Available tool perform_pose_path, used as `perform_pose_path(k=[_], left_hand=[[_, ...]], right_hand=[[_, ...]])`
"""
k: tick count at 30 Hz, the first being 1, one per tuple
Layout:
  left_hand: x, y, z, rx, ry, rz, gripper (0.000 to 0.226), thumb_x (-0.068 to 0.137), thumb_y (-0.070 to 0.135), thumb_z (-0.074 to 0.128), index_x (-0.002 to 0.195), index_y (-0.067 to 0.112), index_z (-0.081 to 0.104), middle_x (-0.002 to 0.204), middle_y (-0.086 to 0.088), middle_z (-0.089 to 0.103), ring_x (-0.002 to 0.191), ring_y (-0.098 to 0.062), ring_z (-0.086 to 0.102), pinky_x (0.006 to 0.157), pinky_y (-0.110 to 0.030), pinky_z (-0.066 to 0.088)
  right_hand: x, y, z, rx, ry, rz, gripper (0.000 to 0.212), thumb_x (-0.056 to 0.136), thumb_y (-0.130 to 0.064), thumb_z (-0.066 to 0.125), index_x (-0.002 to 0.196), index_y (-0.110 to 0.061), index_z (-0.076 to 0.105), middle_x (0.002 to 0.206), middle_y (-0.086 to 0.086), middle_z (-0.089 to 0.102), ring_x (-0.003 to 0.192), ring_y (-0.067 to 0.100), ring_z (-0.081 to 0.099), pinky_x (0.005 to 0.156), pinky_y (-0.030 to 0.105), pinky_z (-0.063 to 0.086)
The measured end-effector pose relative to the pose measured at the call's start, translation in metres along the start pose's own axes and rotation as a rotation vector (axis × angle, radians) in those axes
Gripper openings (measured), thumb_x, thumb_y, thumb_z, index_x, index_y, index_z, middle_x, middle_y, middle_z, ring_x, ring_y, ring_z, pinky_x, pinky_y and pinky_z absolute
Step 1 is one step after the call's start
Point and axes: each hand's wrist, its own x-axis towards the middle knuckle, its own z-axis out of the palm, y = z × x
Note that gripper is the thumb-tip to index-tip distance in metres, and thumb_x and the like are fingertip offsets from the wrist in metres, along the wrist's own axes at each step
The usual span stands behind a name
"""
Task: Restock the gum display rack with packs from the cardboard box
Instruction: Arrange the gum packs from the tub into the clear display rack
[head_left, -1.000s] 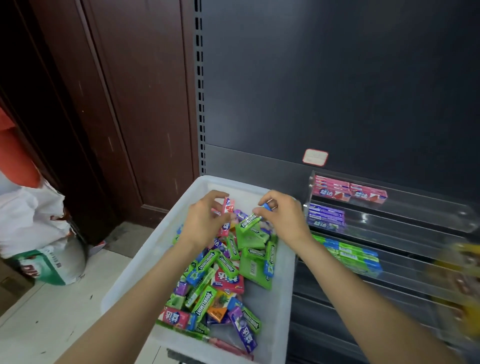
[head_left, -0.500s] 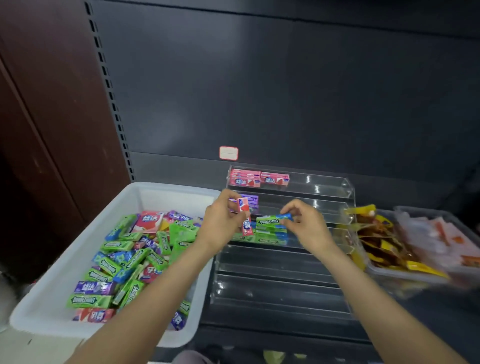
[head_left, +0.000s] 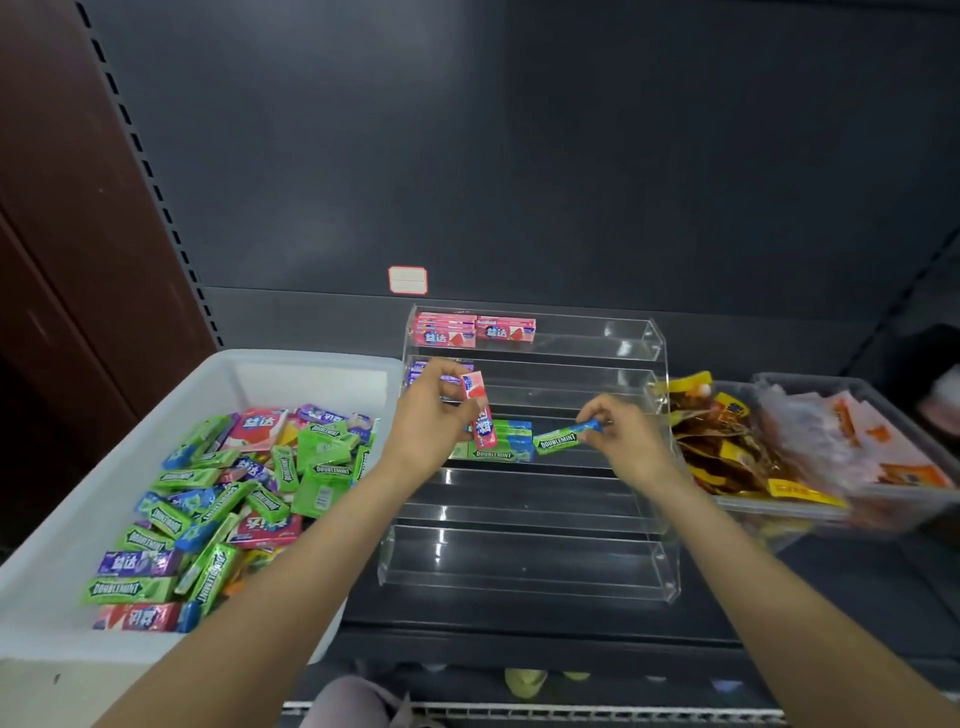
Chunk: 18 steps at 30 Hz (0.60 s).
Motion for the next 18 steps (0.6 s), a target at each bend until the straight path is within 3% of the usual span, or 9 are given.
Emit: perform_pose_path(k=[3,9,14,18], left_hand=[[0.0,-0.001,-0.001,0.005,0.001,-0.006,0.025,0.088,0.009,0.062,0.105,0.017,0.047,0.095,-0.005,0.059,0.079,-0.016,0.064,0.057,-0.018,0.055],[-0.002,0.0,0.001,-0.018,-0.015,-0.012,0.025,0.088,0.009,0.062,0.105,0.017,0.046,0.091,-0.001,0.06,0.076,-0.01,0.062,0.057,-0.017,0.055],[-0.004,-0.002,-0.001,-0.111,-0.028,-0.042,0.023,0.088,0.006,0.061,0.104,0.013,0.047,0.085,-0.003,0.063,0.075,-0.011,0.064,0.059,-0.02,0.057],[-0.004,-0.006,-0.006,-0.133,-0.015,-0.076,0.017,0.088,0.009,0.062,0.099,0.015,0.049,0.081,-0.002,0.067,0.078,-0.012,0.067,0.066,-0.024,0.057]], right_hand=[[0.004,0.003,-0.002,-0.091,-0.099,-0.003,0.014,0.088,-0.006,0.06,0.094,-0.019,0.061,0.106,0.003,0.064,0.1,0.018,0.057,0.08,0.026,0.044],[0.002,-0.007,-0.001,-0.2,-0.282,-0.059,0.029,0.094,-0.009,0.051,0.118,-0.017,0.064,0.124,-0.001,0.061,0.113,0.014,0.055,0.094,0.026,0.043],[-0.002,-0.013,0.01,-0.247,-0.264,-0.074,0.029,0.092,-0.014,0.056,0.12,-0.017,0.062,0.124,-0.002,0.061,0.114,0.015,0.054,0.086,0.02,0.036],[-0.002,-0.015,0.014,-0.278,-0.264,-0.077,0.031,0.091,-0.015,0.059,0.122,-0.017,0.06,0.125,0.001,0.06,0.114,0.016,0.054,0.091,0.025,0.039]])
